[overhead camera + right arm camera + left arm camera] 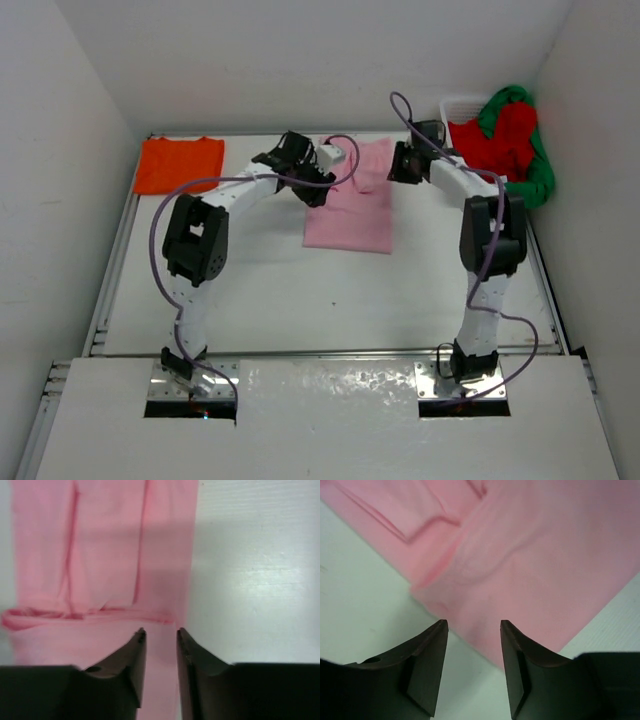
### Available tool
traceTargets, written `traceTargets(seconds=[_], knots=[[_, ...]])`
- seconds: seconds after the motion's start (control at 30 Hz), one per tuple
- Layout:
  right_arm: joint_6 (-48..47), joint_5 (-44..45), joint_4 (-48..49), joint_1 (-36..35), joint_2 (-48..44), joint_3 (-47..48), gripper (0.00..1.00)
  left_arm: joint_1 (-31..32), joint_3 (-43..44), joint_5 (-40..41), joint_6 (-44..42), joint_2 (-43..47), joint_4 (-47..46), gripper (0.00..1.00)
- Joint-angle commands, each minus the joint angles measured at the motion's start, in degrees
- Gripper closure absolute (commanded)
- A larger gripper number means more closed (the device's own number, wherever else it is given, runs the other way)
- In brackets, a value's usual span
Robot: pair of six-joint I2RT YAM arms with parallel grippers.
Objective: Fold and stack the t-shirts
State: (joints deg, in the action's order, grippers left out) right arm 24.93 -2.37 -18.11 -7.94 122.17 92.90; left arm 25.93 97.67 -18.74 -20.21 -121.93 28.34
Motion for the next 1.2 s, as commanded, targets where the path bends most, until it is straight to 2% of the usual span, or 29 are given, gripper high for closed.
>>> traceTargets(seconds=[0.0, 0.03, 0.1, 0.13, 0.27, 0.5, 0.93, 0.97, 1.03, 1.07, 1.1, 1.17], knots=[[-3.0, -1.8, -5.7, -0.3, -12.2, -7.1, 0.64, 1.8, 5.2, -0.7, -13.7, 5.9, 6.6, 0.55], [-1.6, -2.8, -5.4, -0.3, -16.2, -10.2, 0.56, 2.1, 4.5, -1.0, -17.1, 6.6, 10.7, 0.55], [0.5, -3.2, -5.1, -0.3, -19.5, -18.2, 0.51, 3.6, 1.1, 1.0, -27.0, 8.5, 13.7, 0.55], [1.3, -3.9, -5.0, -0.3, -20.8, -20.2, 0.5, 4.1, -4.5, 2.1, -29.3, 9.3, 13.7, 0.54], [3.2, -7.2, -5.6, -1.4, -23.2, -27.6, 0.43, 7.2, -16.3, 5.7, -36.2, 12.7, 9.2, 0.48], [7.0, -10.9, -1.3, -3.8, -20.7, -33.5, 0.44, 7.8, -23.8, 10.1, -35.3, 12.0, -3.3, 0.39], [9.9, -11.2, 2.9, -3.9, -17.8, -37.4, 0.46, 8.1, -30.1, 11.0, -32.0, 9.7, -15.6, 0.41], [10.1, -11.4, 3.6, -3.8, -16.9, -37.4, 0.49, 8.1, -30.1, 10.9, -31.7, 9.3, -16.1, 0.43], [10.8, -11.3, 4.5, -3.7, -15.8, -37.1, 0.63, 8.1, -29.6, 11.4, -30.4, 8.5, -17.0, 0.59], [11.1, -11.1, 4.8, -3.6, -15.1, -37.0, 0.78, 8.1, -29.4, 11.7, -29.8, 8.3, -17.1, 0.66], [11.8, -11.0, 5.2, -3.5, -15.0, -37.1, 0.84, 8.0, -29.4, 11.8, -29.5, 8.2, -16.9, 0.78], [12.1, -10.9, 6.3, -3.5, -15.0, -37.3, 0.92, 8.0, -29.5, 11.7, -29.1, 8.2, -16.6, 0.91]])
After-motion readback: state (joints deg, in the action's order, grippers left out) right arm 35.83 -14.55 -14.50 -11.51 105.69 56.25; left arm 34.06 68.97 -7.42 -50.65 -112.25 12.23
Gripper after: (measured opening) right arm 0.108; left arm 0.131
